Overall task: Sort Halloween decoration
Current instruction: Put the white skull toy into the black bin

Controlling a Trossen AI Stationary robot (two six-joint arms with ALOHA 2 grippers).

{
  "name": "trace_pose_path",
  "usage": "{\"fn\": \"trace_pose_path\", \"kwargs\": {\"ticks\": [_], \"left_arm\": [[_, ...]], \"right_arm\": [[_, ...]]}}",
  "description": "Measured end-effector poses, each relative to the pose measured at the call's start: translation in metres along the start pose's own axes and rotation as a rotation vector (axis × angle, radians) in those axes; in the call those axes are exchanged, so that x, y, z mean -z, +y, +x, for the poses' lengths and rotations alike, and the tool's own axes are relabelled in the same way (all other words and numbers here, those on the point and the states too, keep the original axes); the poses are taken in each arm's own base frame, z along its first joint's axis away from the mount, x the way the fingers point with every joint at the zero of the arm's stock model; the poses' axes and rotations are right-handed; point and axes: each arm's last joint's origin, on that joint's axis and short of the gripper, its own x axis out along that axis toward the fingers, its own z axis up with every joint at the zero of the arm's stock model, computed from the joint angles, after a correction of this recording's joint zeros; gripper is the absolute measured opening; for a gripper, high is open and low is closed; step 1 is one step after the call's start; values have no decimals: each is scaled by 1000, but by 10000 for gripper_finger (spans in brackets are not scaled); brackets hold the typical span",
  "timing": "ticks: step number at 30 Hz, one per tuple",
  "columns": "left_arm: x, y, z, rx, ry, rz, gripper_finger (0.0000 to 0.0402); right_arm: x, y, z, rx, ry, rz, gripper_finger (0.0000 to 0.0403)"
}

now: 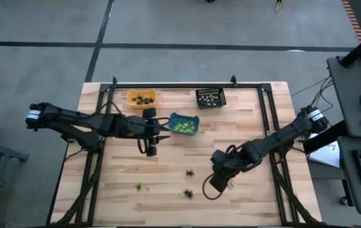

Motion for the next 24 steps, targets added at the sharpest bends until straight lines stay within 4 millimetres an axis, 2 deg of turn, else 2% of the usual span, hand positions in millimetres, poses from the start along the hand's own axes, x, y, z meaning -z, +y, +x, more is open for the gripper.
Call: {"fn": "trace_pose_path", "kwargs": {"ticks": [8,17,24], "left_arm": [[2,-2,7,0,14,26,97],[2,-2,7,-2,14,36,97],[2,-2,8,-3,20,42,97]], "right_arm": [[21,-14,21,87,42,140,95],[42,-41,47,221,84,315,95],[49,-52,58,258,83,375,95]]}}
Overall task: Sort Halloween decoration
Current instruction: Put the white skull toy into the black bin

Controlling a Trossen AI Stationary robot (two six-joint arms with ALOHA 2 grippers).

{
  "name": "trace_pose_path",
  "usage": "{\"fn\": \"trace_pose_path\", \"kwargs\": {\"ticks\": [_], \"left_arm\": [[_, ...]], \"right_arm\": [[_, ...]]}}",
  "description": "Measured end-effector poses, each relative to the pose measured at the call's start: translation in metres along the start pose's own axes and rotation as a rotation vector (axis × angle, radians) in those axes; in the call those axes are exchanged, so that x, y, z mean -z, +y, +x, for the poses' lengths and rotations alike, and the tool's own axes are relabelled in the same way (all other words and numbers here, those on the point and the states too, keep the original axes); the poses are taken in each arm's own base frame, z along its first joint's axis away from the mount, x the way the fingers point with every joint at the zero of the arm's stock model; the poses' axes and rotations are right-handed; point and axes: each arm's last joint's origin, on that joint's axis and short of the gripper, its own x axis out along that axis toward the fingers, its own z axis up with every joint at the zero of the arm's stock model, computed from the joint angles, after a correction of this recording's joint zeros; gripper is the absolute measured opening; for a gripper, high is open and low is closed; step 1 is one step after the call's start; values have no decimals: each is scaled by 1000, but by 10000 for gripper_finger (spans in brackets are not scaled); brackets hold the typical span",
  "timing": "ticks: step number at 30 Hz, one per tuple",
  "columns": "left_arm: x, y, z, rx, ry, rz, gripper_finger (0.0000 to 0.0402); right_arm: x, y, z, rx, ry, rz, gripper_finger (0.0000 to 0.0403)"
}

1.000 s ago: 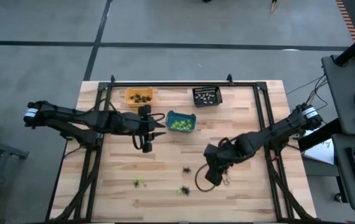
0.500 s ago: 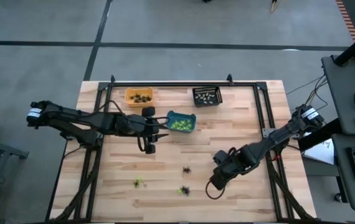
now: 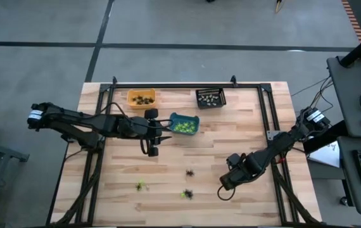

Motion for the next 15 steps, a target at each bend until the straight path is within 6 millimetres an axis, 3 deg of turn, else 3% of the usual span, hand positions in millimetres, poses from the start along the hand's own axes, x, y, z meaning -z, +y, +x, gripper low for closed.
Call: {"fn": "trace_pose_path", "kwargs": {"ticks": [15], "left_arm": [[0,0,0,0,0,0,97]], "right_arm": [[-2,-3,13,-49,-21,17,95]]}}
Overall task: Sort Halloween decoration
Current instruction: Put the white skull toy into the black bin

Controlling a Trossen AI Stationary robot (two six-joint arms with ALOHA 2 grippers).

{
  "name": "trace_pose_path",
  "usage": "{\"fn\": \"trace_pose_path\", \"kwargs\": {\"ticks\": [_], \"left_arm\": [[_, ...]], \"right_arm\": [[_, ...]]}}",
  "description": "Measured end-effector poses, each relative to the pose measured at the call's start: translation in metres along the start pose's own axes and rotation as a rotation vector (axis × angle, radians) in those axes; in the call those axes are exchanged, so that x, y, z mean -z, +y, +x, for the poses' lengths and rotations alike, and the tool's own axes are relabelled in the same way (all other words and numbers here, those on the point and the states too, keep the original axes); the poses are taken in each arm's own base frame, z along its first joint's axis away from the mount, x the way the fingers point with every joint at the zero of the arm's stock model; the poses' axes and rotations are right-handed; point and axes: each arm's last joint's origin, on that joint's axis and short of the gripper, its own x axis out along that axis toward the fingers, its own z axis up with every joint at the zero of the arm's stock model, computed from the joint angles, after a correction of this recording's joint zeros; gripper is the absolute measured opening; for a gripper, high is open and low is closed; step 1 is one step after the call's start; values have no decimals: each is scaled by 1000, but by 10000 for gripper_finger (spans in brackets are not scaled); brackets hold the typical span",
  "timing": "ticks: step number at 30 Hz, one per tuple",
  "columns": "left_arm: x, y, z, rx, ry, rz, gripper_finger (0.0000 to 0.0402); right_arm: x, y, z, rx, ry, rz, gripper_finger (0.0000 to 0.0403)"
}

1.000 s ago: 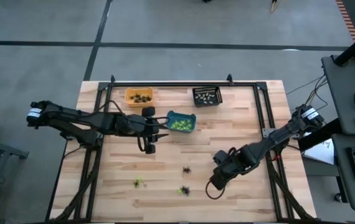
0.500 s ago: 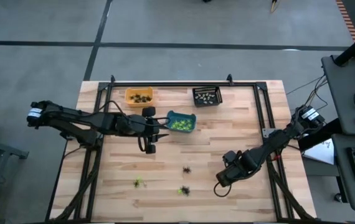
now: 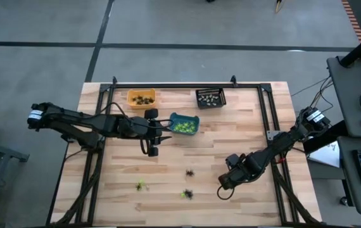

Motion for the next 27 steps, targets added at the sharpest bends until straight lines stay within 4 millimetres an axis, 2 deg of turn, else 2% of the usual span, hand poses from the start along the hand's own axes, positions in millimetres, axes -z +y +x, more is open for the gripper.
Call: {"fn": "trace_pose_path", "kwargs": {"ticks": [11,19,27], "left_arm": [[0,0,0,0,1,-7,98],[0,0,0,0,1,-7,98],[0,0,0,0,1,-8,98]], "right_arm": [[0,4,17,36,4,-19,95],[0,4,19,42,3,-16,95],[-1,5,33,94,-2,-23,95]]}}
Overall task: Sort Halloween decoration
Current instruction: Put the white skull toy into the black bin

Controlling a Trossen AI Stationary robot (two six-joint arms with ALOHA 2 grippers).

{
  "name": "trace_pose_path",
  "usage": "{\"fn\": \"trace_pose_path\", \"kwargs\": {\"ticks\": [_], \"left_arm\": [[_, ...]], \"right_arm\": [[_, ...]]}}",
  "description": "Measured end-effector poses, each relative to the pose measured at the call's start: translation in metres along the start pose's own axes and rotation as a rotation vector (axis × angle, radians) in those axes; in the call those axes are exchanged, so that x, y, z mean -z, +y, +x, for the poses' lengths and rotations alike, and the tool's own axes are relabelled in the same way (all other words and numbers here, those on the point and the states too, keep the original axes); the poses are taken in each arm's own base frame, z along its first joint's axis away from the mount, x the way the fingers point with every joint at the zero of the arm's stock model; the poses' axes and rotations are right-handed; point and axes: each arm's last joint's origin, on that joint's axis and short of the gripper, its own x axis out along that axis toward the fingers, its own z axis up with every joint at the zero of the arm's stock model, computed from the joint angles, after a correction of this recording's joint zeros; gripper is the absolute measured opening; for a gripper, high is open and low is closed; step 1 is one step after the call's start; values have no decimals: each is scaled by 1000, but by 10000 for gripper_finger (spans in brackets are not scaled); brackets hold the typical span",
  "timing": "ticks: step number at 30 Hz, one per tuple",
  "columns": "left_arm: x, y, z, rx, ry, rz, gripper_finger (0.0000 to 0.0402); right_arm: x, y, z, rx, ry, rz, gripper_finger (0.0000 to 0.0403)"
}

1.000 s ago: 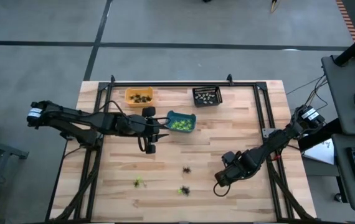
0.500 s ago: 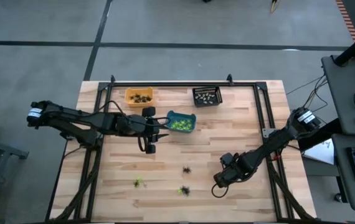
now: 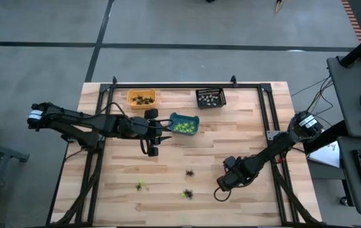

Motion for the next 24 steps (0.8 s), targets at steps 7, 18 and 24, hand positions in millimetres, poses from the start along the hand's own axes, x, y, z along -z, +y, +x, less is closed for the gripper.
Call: {"fn": "trace_pose_path", "kwargs": {"ticks": [7,18,24], "left_arm": [[0,0,0,0,0,-8,98],[0,0,0,0,-1,-9,98],[0,0,0,0,-5,-31,98]], "right_arm": [[0,1,2,7,-12,-12,78],[-1,-2,-4,5,-20,-68,18],[-4,-13,-26,2,-22,-73,17]]}}
